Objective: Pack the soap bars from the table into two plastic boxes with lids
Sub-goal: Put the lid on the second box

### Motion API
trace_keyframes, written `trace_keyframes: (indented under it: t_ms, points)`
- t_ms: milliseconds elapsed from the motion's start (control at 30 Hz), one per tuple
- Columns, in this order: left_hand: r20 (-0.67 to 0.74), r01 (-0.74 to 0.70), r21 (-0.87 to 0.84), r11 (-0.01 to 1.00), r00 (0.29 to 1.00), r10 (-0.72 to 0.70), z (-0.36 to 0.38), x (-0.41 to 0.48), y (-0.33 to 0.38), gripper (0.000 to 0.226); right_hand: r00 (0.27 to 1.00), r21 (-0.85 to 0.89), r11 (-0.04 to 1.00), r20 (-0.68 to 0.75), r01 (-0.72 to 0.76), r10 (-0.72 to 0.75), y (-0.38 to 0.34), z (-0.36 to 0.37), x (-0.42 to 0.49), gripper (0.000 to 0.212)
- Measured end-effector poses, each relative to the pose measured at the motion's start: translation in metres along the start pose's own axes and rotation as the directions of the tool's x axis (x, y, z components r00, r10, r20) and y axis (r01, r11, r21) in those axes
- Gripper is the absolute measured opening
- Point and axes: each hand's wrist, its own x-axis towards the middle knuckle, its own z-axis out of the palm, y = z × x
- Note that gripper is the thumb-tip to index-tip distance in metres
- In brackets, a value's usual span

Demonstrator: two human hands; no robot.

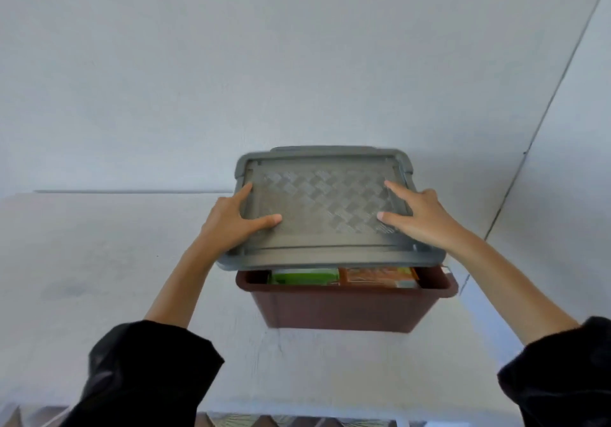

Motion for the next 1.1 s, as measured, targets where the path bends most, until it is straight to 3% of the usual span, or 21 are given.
trace_keyframes:
  t_ms: [133,267,400,500,667,767,900,1000,1100]
  points:
    - [0.08,0.054,0.057,0.997,0.995,-0.059,0.025,-0.016,0.0,0.094,0.996,-0.137,0.987,0.004,-0.087,0.088,0.025,0.016,-0.016,0.067]
    - [0.127,-0.003,0.188,0.982,0.992,-0.022,0.033,-0.023,0.007,0.066,0.99,-0.263,0.954,-0.046,-0.141,0.134,0.03,0.027,-0.024,0.061]
    - [0.201,0.02,0.291,0.956,0.976,-0.082,0.039,-0.017,-0.004,0.064,0.989,-0.226,0.964,0.026,-0.138,0.147,0.033,0.033,-0.026,0.058]
    - [0.169,0.127,0.184,0.975,0.973,-0.159,0.036,-0.013,-0.008,0.061,0.989,-0.165,0.976,0.019,-0.145,0.15,0.034,0.032,-0.024,0.053]
    - [0.263,0.204,-0.078,0.976,0.948,-0.177,0.03,-0.006,-0.013,0.102,0.977,-0.042,0.977,0.004,-0.211,0.211,0.041,0.03,-0.017,0.056]
    - [0.26,0.199,-0.09,0.976,0.951,-0.17,0.029,-0.004,-0.008,0.1,0.971,-0.064,0.97,0.026,-0.236,0.238,0.04,0.031,-0.008,0.059]
    - [0.218,0.104,0.148,0.984,0.967,-0.135,0.036,0.0,0.007,0.086,0.955,-0.111,0.95,-0.078,-0.292,0.285,0.028,0.036,-0.007,0.06]
    - [0.121,0.074,0.441,0.895,0.983,-0.14,0.054,-0.01,0.019,0.069,0.953,-0.203,0.937,-0.161,-0.285,0.255,0.016,0.041,-0.014,0.055]
    - [0.057,0.069,0.543,0.837,0.991,-0.118,0.071,-0.018,0.023,0.067,0.964,-0.325,0.918,-0.204,-0.229,0.168,0.009,0.054,-0.019,0.055]
